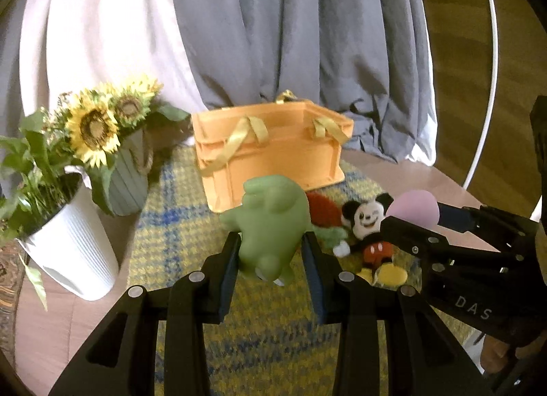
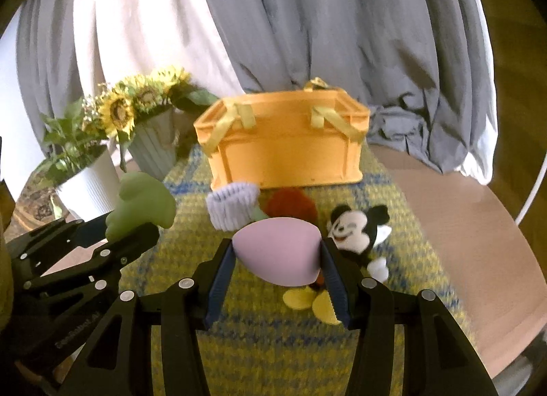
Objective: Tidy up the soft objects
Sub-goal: 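Lift the frog and sponge and carry both over the orange crate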
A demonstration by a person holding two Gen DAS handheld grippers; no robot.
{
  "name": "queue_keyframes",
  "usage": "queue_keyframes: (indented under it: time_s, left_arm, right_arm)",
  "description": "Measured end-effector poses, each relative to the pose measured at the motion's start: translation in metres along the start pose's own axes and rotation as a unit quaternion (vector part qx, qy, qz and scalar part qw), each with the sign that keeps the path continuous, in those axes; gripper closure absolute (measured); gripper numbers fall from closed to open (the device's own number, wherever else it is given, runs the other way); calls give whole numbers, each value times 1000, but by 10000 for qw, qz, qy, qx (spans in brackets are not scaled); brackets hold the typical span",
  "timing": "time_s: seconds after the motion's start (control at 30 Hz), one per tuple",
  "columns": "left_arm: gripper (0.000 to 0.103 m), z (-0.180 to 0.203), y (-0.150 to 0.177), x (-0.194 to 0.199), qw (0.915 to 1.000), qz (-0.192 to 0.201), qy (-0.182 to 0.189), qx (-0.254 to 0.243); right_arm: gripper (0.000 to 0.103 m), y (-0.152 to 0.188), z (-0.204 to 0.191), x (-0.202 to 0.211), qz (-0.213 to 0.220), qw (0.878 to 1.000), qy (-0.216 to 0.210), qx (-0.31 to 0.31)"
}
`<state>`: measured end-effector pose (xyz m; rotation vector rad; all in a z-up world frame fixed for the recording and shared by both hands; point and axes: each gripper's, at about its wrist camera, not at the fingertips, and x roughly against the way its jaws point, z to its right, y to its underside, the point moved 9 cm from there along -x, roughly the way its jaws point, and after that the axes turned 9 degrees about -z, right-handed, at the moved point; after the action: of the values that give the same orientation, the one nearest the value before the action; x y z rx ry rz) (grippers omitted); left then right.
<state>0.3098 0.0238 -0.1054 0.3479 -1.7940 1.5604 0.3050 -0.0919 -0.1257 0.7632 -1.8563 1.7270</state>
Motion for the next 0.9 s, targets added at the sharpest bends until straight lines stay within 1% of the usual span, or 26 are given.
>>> queue_keyframes:
  time_s: [0.3,0.57,0.9]
  left_arm:
    - [67,-1,-31,15,9987,410,-181,254]
    - [67,-2,-57,23,9964,734,-315,284]
    - [67,-3,-88,24,9928,1051,-490,290]
  right_arm:
    - [51,-29,3,10,336,9992,-169,92]
    - [51,-59,4,21,745,9967,-253,215]
    - [51,-89,7,26,1104,9931,-320,218]
